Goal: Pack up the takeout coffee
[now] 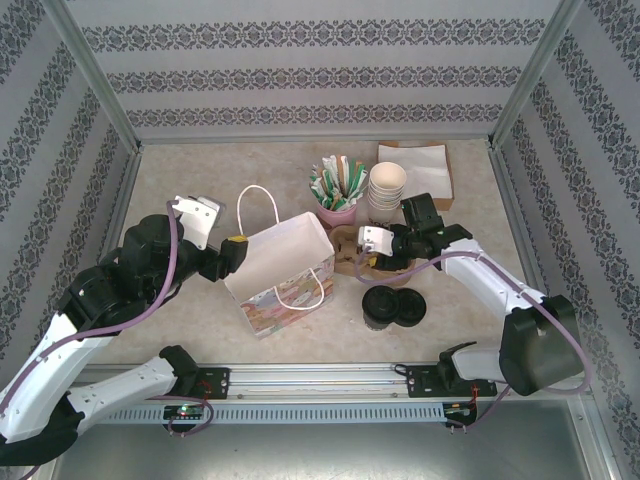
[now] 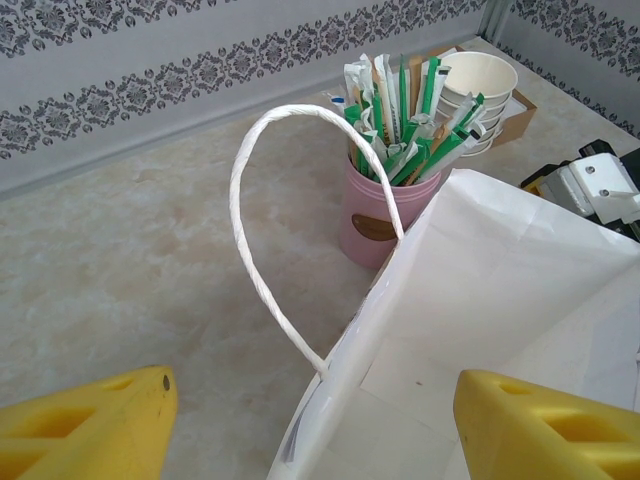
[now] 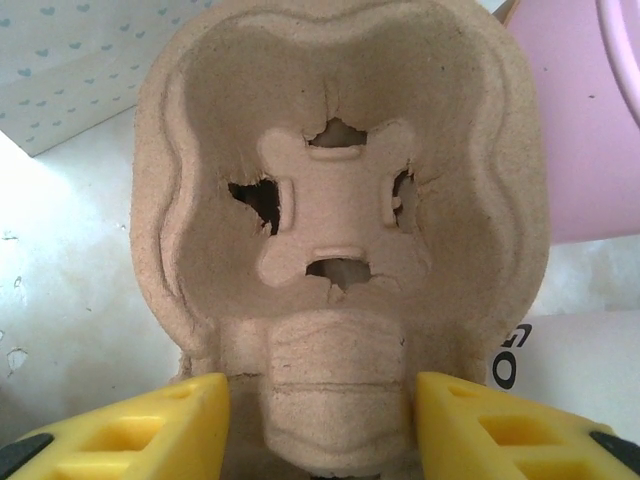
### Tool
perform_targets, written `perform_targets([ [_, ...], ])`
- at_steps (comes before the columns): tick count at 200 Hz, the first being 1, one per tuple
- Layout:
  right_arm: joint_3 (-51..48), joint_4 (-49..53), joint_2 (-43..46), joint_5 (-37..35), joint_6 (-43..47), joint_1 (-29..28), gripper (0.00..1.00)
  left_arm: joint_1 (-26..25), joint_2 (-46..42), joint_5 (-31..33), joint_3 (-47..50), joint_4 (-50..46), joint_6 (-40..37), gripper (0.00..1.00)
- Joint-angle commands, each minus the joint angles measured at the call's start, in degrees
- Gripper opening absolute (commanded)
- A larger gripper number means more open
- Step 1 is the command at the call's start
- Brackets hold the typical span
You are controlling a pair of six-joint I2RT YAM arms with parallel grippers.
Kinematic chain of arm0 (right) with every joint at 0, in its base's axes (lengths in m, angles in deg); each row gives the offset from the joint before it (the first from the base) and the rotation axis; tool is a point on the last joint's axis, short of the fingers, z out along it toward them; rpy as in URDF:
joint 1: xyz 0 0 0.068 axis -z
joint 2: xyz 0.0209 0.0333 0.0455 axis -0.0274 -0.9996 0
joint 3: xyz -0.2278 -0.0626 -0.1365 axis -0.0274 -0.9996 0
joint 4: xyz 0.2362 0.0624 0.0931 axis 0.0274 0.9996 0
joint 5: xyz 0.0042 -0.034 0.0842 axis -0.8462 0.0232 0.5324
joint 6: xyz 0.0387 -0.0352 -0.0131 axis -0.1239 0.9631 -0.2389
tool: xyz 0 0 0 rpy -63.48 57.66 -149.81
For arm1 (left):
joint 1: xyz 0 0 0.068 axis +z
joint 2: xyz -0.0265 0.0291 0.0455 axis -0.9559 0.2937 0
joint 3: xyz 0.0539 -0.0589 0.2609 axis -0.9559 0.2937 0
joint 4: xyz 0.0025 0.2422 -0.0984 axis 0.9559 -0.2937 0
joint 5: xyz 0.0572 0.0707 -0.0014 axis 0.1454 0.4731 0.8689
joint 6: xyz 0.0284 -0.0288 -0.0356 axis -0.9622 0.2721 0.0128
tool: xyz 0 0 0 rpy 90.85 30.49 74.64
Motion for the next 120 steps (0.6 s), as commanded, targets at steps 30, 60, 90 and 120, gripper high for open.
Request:
perform_targets([
  [30, 1.7, -0.7, -1.2, -1.2, 0.7, -1.0, 0.52, -0.8, -0.5, 0.7, -0.3, -1.7, 0.9, 0.74],
  [60, 1.9, -0.8, -1.4, -1.8, 0.7, -1.3, 0.51, -0.8, -0.5, 0.7, -0.3, -1.6, 0.8, 0.74],
  [90, 2.4, 0.2, -2.0, -2.4, 1.1, -1.5, 0.52, -0.8, -0.5, 0.7, -0.2, -1.6, 0.9, 0.74],
  [120, 2.9, 0.7, -2.9, -2.9, 1.1, -1.7, 0.53, -0.8, -0.6, 0.7, -0.2, -1.6, 0.9, 0.74],
])
